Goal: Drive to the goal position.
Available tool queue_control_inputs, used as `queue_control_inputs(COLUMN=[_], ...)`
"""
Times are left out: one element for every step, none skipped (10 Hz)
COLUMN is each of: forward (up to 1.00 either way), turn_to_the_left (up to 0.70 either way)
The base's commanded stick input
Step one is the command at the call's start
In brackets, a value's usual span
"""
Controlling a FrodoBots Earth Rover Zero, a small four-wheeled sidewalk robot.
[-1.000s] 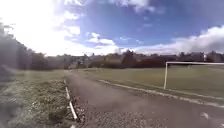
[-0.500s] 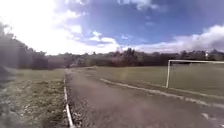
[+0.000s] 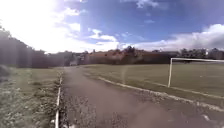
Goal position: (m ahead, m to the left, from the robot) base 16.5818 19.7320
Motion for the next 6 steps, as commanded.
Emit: queue_control_inputs(forward=[0.70, 0.70, 0.70, 0.70, 0.70, 0.70], turn_to_the_left=[0.11, 0.17, 0.23, 0.30, 0.35, 0.35])
